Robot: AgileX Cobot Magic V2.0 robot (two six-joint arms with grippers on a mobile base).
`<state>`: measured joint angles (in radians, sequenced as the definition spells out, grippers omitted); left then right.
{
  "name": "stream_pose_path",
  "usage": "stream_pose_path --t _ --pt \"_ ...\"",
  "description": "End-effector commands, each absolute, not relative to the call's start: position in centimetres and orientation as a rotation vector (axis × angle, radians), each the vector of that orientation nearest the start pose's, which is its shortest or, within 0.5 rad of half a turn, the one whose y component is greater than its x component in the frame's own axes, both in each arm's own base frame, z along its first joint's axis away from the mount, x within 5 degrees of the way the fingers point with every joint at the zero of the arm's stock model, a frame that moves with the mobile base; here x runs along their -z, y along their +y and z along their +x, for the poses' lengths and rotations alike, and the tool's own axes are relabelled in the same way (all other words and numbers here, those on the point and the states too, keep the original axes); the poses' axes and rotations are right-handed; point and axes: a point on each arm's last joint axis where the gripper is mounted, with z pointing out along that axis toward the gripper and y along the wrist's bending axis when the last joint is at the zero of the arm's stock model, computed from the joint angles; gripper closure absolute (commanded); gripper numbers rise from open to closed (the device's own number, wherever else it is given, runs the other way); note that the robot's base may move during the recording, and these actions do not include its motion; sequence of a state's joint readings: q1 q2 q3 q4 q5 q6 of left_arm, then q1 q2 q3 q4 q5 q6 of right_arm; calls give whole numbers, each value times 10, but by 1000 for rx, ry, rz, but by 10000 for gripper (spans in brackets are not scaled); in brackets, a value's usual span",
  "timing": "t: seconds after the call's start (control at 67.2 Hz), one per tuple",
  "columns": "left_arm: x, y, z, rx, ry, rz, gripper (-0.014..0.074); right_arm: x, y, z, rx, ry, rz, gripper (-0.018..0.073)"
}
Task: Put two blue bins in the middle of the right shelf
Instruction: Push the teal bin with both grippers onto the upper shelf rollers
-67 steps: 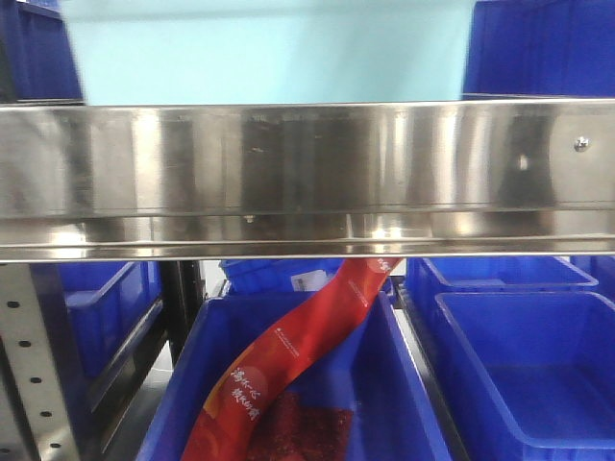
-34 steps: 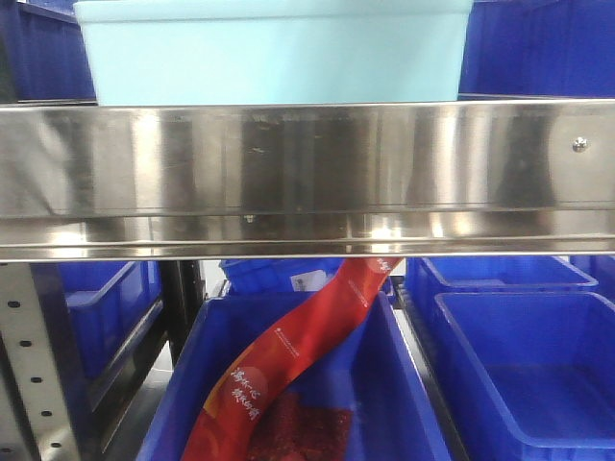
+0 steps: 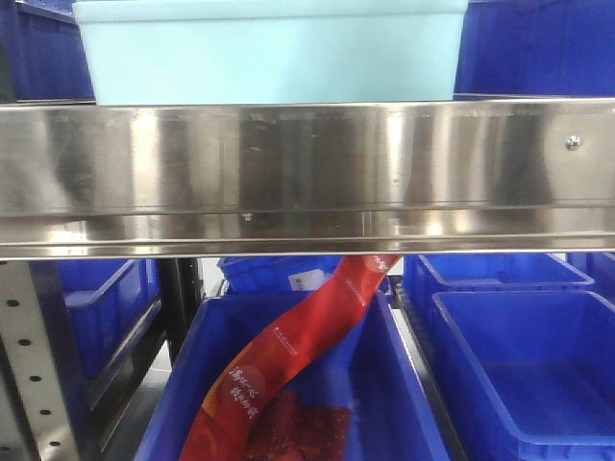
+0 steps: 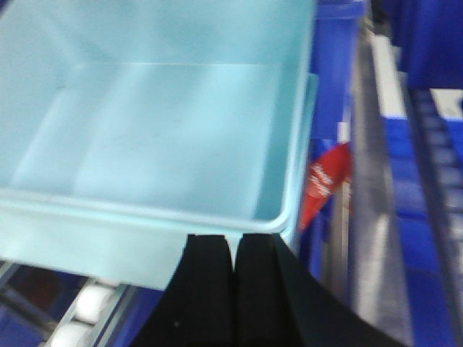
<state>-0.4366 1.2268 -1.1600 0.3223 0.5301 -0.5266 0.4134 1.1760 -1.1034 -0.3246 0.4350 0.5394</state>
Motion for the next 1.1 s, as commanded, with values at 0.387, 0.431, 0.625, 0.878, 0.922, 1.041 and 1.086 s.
stream_pose_path --t 0.387,0.431,0.625,0.878,0.922,1.041,1.086 --pt "-315 -73 156 471 1771 197 707 -322 75 181 -366 1901 -179 724" --pt "-315 -69 147 474 1751 194 707 -325 72 174 -368 1892 -169 724" --pt "-338 -47 107 454 1594 190 707 -347 61 147 -459 1792 -91 724" --pt "-352 -33 78 415 1436 217 707 -366 48 119 -494 1655 -80 724" --pt "-353 -32 76 416 1428 216 707 -367 48 118 -495 1648 -80 724" --pt "-354 -32 75 417 1423 215 707 -368 47 117 -498 1641 -80 724" --pt "-354 -32 75 417 1423 215 707 -368 47 117 -498 1640 -80 724"
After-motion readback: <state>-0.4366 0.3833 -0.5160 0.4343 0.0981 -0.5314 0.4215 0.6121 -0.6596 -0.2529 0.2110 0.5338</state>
